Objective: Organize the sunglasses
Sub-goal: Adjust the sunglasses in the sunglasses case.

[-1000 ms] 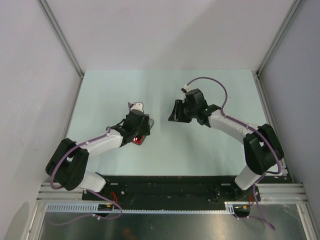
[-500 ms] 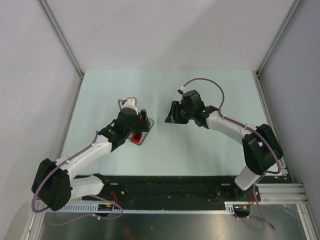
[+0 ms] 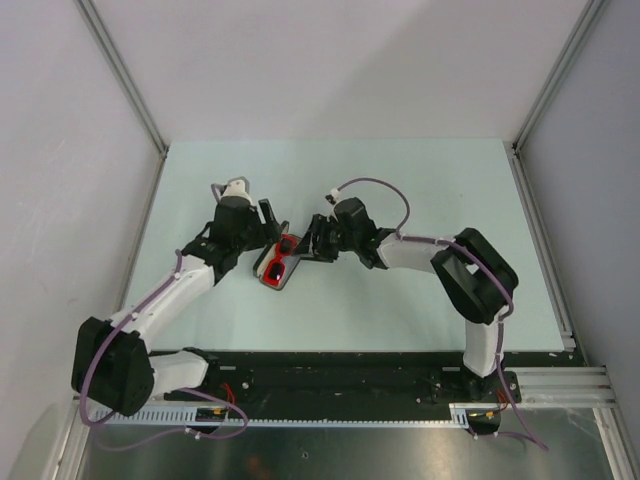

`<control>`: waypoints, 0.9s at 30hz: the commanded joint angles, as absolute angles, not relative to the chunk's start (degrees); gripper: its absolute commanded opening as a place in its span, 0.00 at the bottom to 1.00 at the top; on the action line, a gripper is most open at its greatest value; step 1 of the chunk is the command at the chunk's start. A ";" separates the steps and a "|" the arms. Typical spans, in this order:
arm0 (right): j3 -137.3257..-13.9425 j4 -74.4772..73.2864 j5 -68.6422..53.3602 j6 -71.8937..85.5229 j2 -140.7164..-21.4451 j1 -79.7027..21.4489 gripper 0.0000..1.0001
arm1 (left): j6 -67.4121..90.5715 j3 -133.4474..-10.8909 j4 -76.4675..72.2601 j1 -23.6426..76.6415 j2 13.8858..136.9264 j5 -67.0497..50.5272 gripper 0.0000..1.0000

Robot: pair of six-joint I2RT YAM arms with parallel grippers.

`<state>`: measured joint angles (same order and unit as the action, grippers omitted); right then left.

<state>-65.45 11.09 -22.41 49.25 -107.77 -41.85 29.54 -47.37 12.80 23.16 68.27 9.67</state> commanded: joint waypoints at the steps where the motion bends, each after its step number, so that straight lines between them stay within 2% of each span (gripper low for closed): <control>1: -65.39 23.99 -23.29 57.82 -111.35 -41.57 0.48 | 28.48 -48.34 13.53 20.57 71.79 2.64 0.77; 13: -67.23 28.92 -22.85 62.84 -118.91 -40.17 0.43 | 27.95 -49.04 14.85 18.46 79.27 -1.58 0.75; 27: -69.26 35.33 -23.99 65.74 -124.71 -39.11 0.33 | 28.65 -49.04 15.20 18.19 82.26 -2.11 0.66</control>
<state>-66.85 30.22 -23.49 64.12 -123.15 -39.62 28.51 -47.35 15.31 18.61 81.82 -0.93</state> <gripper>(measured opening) 0.338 0.675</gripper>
